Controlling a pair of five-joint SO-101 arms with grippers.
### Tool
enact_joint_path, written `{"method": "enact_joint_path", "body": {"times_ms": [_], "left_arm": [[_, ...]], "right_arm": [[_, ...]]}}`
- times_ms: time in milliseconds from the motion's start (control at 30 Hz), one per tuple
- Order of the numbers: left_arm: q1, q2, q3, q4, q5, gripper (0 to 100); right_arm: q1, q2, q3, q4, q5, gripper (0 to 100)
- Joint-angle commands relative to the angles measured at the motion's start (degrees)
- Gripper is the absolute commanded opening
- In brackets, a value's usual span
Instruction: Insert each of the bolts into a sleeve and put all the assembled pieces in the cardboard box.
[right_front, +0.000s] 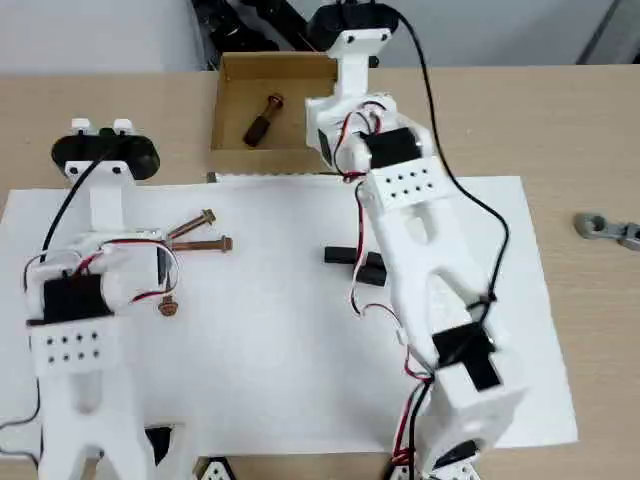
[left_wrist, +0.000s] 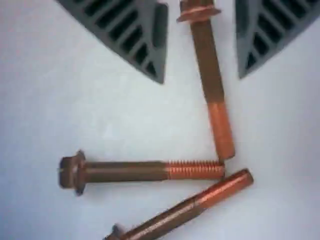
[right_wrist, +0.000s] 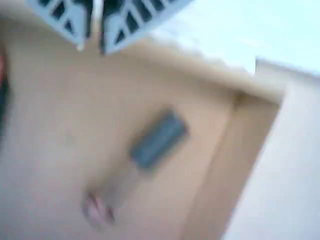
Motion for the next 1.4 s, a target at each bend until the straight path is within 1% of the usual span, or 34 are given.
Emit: {"method": "enact_joint_path", "body": {"times_ms": [0, 100, 233, 333, 500, 633, 700, 800, 933, 1133, 1367], "left_arm": [[-1.0, 6.5, -2.0, -1.0, 0.4, 9], [-0.9, 13.4, -6.5, -0.5, 0.6, 9], [-0.7, 21.7, -16.0, 1.8, -0.9, 10], [-0.6, 28.1, -23.0, 2.0, -6.2, 10], [-0.6, 39.1, -32.7, 4.3, -17.8, 10], [-0.6, 48.5, -40.0, 4.4, -26.7, 10], [-0.6, 52.9, -43.4, 5.0, -30.9, 10], [-0.5, 58.9, -49.4, 7.6, -34.9, 10], [0.7, 66.1, -57.9, 12.5, -37.0, 10], [3.0, 75.1, -67.6, 15.2, -37.1, 10], [6.4, 79.3, -80.4, 25.8, -37.2, 10]], "right_arm": [[0.0, -8.3, -2.8, 9.3, -0.7, 0.8], [0.0, -13.4, -2.8, 19.0, -0.7, 0.8], [0.0, -21.1, -2.7, 30.5, -0.5, 0.8], [0.1, -26.9, -2.7, 36.3, -0.4, 0.8], [1.3, -34.0, -2.6, 42.6, -0.3, 0.6], [5.3, -38.4, -0.2, 42.9, 0.3, 0.5], [7.2, -40.6, 4.0, 42.9, 1.8, 0.5], [8.1, -45.1, 12.2, 42.7, 2.9, 0.5], [8.0, -52.7, 23.0, 41.5, 2.9, 0.6], [8.0, -64.9, 38.2, 36.0, 3.0, 0.5], [8.0, -75.9, 51.7, 33.5, 3.0, 0.5]]}}
